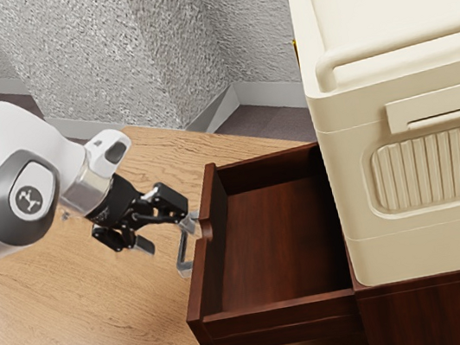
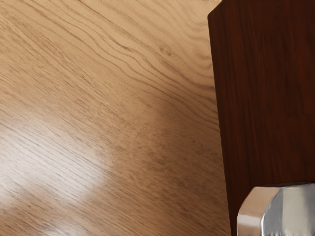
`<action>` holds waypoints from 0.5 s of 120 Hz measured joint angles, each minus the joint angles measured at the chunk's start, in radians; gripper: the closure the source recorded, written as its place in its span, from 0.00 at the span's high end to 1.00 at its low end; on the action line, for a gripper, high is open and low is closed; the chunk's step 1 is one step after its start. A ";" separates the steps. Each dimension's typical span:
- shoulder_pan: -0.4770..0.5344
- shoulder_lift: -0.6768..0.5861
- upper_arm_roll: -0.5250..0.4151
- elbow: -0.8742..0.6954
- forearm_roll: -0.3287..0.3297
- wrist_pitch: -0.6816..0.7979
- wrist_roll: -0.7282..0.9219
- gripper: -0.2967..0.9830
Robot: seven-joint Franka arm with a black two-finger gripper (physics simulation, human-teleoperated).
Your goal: Pull the drawer handle with one arm to open the drawer
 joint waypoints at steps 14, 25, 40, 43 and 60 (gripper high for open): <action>-0.003 -0.018 -0.009 0.017 -0.029 -0.002 0.037 0.77; 0.009 -0.046 -0.020 0.041 -0.046 -0.021 0.080 0.77; 0.012 -0.094 -0.029 0.068 0.030 -0.076 0.108 0.77; 0.012 -0.104 -0.032 0.077 0.059 -0.094 0.113 0.77; 0.012 -0.144 -0.038 0.104 0.186 -0.187 0.180 0.77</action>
